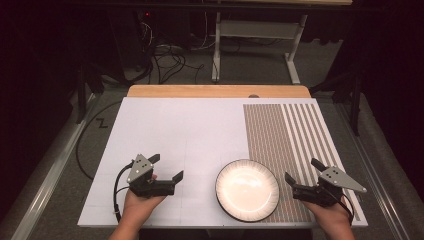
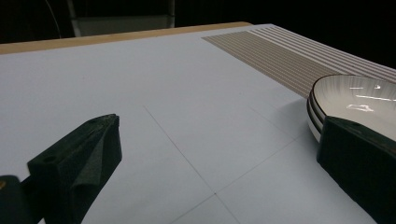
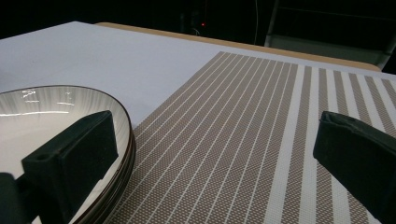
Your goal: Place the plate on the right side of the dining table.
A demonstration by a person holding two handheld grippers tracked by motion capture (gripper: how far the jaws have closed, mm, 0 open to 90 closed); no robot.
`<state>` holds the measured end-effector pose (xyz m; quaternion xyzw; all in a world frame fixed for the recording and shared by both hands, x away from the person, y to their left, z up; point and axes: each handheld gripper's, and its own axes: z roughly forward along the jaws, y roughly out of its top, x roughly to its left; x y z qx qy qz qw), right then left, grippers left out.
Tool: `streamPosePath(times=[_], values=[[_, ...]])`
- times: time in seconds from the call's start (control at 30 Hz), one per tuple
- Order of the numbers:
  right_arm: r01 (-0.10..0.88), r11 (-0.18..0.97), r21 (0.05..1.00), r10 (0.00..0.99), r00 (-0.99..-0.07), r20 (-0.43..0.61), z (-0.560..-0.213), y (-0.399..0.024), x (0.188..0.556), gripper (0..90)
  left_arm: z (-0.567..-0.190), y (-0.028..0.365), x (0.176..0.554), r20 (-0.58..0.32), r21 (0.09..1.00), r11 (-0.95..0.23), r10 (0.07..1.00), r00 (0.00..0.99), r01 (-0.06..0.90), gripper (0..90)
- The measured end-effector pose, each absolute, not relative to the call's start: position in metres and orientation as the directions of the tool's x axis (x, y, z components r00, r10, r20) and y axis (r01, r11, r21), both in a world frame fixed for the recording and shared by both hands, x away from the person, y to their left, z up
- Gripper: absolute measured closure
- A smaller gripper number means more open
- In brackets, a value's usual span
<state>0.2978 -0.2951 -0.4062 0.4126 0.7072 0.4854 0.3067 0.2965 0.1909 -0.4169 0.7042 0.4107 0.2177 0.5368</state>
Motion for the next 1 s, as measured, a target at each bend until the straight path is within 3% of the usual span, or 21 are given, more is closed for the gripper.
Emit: streamPosePath(times=[0.83,0.97,1.0], values=[[0.284,0.179,0.942,0.88,-0.474,-0.024,-0.4048,-0.2944,0.2997,1.4,-0.4155,0.1964,0.2958,-0.173,0.941,-0.03,0.814,0.554,0.337,0.6],[0.286,0.176,0.942,0.875,-0.484,-0.017,-0.4042,-0.2949,0.2991,5.7,-0.4157,0.1966,0.2959,-0.173,0.941,-0.03,0.813,0.555,0.337,0.6],[0.283,0.18,0.942,0.867,-0.498,-0.016,-0.4039,-0.295,0.2986,10.4,-0.4157,0.1967,0.2959,-0.174,0.942,-0.027,0.814,0.554,0.335,0.5]])
